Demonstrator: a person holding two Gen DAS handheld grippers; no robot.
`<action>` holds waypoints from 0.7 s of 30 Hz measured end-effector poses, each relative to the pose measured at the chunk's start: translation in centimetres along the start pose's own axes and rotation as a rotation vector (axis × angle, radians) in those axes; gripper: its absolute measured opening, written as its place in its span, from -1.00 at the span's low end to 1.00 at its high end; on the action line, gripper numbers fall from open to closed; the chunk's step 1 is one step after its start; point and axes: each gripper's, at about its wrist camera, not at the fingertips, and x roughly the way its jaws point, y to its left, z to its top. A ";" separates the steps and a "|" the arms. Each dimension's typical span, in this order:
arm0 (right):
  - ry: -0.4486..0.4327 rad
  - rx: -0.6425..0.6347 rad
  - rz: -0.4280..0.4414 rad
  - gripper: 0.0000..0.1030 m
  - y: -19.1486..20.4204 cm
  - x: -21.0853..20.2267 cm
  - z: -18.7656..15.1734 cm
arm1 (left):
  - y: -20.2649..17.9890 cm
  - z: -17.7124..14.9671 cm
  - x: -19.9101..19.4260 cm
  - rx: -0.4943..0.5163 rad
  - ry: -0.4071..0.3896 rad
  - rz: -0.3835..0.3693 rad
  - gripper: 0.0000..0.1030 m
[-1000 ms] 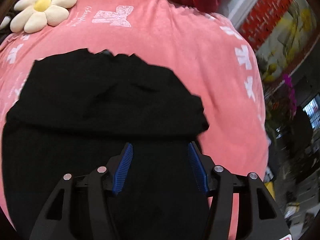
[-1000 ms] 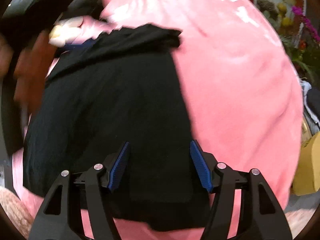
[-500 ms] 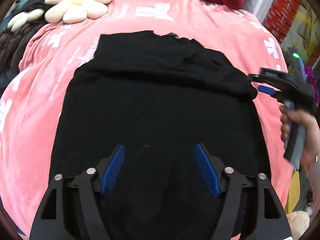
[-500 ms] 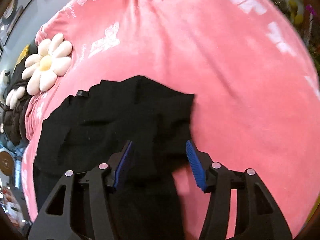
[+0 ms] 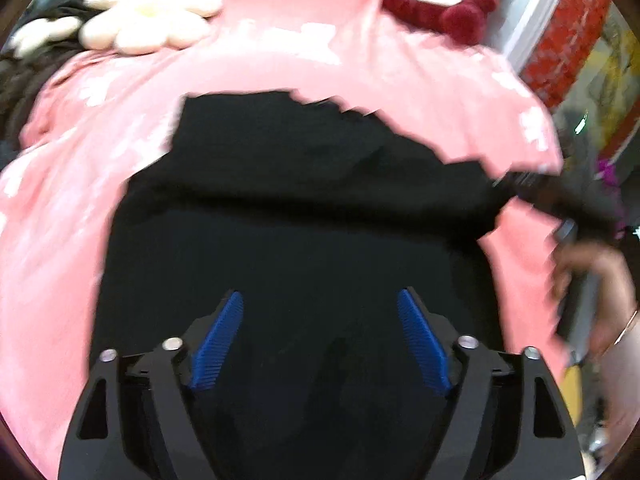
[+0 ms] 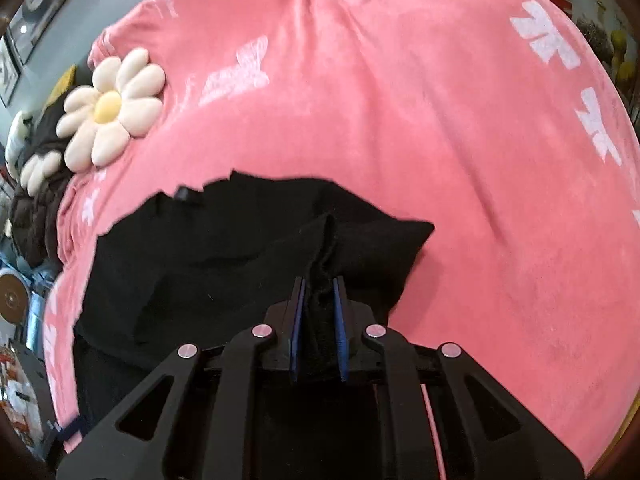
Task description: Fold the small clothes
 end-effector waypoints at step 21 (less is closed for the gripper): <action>0.136 0.033 0.113 -0.45 -3.7 -1.4 -4.2 | -11.1 2.9 9.5 0.362 0.007 -0.045 0.70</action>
